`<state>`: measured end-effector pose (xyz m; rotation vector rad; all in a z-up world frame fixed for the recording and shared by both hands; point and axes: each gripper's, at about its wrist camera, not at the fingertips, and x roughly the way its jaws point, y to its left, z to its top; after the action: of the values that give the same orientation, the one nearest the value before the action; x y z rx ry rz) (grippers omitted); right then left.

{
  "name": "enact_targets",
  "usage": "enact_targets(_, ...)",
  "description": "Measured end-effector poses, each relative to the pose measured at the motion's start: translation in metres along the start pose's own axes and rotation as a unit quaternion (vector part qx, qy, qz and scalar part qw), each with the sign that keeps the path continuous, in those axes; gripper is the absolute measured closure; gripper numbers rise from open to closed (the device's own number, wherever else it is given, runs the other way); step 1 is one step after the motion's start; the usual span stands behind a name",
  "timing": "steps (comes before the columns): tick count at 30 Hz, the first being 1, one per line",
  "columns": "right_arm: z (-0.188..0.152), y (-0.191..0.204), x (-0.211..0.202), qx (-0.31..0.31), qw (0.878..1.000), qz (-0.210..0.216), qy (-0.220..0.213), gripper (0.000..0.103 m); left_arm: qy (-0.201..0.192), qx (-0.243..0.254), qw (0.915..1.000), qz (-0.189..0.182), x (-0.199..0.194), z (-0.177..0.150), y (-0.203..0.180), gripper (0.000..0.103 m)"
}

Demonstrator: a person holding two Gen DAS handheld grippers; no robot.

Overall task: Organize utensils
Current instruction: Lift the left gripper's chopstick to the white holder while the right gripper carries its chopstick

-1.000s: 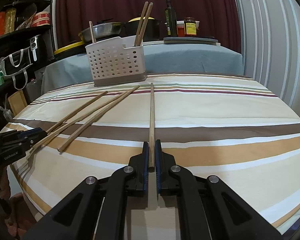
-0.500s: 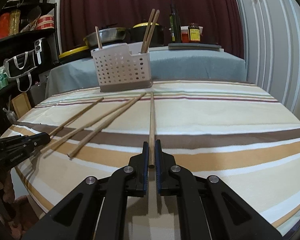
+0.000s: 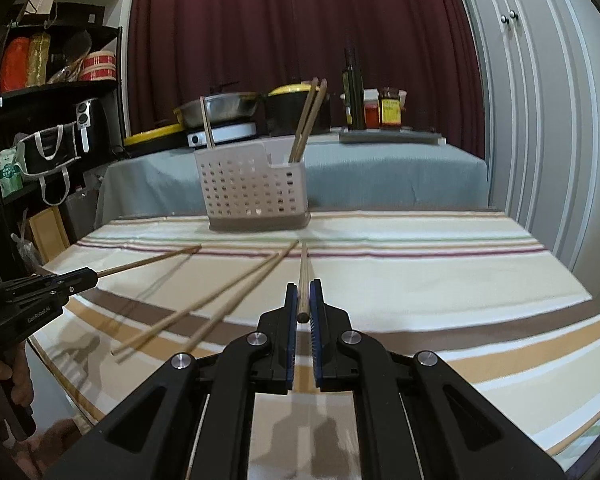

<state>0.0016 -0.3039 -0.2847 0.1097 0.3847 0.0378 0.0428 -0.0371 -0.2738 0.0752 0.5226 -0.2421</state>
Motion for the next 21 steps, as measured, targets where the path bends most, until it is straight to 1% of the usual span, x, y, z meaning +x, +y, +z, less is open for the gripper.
enact_targets(13,0.049,0.002,-0.024,-0.003,0.998,-0.001,-0.057,0.096,-0.054,-0.010,0.9982,0.024,-0.034,0.053,0.018,0.097)
enact_targets(16,0.061,0.003,-0.026,-0.005,0.998,-0.002,-0.068,0.096,-0.057,-0.010,0.9981,0.024,-0.037,0.067,0.023,0.097)
enact_targets(21,0.082,0.008,-0.020,-0.009,0.997,-0.002,-0.076,0.096,-0.048,-0.015,0.9986,0.017,-0.032,0.086,0.032,0.097)
